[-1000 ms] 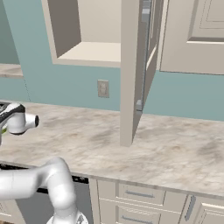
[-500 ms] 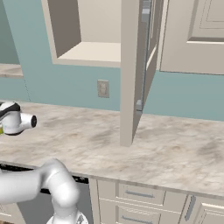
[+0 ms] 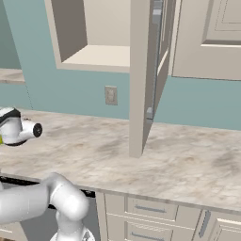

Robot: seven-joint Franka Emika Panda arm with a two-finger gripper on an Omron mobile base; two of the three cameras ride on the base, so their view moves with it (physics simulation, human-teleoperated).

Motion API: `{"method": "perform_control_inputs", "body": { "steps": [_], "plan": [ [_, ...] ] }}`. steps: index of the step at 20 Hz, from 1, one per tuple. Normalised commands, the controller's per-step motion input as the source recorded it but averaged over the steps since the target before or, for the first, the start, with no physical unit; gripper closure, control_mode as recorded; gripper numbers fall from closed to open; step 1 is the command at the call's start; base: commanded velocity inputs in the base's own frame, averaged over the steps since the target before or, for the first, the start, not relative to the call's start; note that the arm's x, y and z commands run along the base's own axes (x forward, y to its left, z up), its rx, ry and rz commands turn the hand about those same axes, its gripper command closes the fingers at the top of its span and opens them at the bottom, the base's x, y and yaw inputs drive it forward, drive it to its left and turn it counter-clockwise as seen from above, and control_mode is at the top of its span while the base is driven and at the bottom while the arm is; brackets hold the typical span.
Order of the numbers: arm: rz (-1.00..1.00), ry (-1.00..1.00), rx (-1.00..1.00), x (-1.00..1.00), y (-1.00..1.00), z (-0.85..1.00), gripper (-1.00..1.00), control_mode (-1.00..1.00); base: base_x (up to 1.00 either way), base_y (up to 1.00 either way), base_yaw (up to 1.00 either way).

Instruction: Locate and retrieve the soap dispenser and spray from the cabinet. Place them next to the sink.

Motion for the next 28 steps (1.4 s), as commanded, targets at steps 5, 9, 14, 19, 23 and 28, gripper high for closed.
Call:
{"method": "perform_control_inputs", "body": {
  "steps": [5,9,14,19,23,28],
  "plan": [
    [-0.15,0.47,-0.18,0.29,-0.3,0.05,-1.0,-1.0,0.0,0.0,0.0],
    [-0.15,0.5,-0.21,0.31,-0.17,-0.04,-1.0,-1.0,0.0,0.0,0.0],
    [-0.15,0.5,-0.21,0.3,-0.23,-0.05,-1.0,-1.0,0.0,0.0,0.0],
    [-0.16,0.36,-0.26,0.3,-0.28,-0.06,-1.0,-1.0,0.0,0.0,0.0],
    [-0.14,-0.08,-0.37,0.07,-0.03,-0.22,-1.0,-1.0,0.0,0.0,0.0],
    [0.0,-0.22,-0.36,0.13,-0.05,-0.11,-1.0,-1.0,0.0,0.0,0.0]
  ]
}}
